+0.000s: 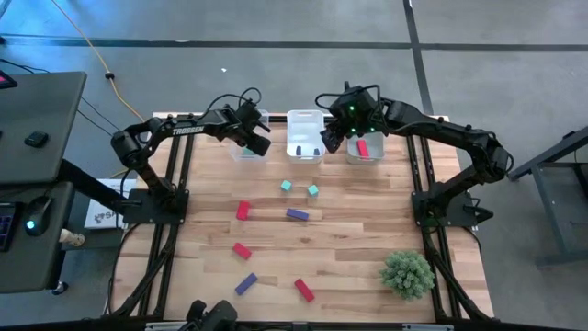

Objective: Sort & place blocks by color
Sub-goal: Put the light blue block into the transparent bin, then put the blue block into the white bin

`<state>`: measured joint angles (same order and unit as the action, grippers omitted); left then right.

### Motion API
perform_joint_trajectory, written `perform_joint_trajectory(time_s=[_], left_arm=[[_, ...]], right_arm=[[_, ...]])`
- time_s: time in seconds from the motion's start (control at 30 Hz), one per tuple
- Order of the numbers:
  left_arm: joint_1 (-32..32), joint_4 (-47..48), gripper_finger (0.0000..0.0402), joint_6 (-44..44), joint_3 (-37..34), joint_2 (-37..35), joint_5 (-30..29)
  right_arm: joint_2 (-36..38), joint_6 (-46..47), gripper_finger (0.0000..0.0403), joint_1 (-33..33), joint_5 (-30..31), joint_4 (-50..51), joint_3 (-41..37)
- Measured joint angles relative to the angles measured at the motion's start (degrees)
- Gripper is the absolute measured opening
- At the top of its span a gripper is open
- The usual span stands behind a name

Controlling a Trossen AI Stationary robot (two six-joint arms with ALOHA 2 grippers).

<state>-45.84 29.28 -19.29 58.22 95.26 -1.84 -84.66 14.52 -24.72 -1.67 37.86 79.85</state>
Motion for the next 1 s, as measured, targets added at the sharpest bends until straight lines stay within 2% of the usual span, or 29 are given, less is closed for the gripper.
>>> perform_joint_trajectory(time_s=[0.23, 0.43, 0.73, 1.0], left_arm=[[0.0, 0.1, 0.0117, 2.3, 0.0, 0.0, 1.9], [-0.7, 5.4, 0.0148, 7.6, 2.7, -0.5, 1.6], [-1.1, 13.3, 0.015, 15.7, 10.7, -0.5, 1.2], [-1.0, 21.6, 0.0151, 21.8, 16.2, -2.1, 1.2]], right_arm=[[0.0, -0.9, 0.0155, 2.4, -2.5, 0.0, 0.0], [0.0, 0.9, 0.0191, 7.2, -2.0, 0.0, 0.0], [-1.3, 0.6, 0.0206, 13.1, -0.9, -2.3, 0.0], [-7.5, 2.7, 0.0206, 18.4, -0.1, -4.2, 0.0]])
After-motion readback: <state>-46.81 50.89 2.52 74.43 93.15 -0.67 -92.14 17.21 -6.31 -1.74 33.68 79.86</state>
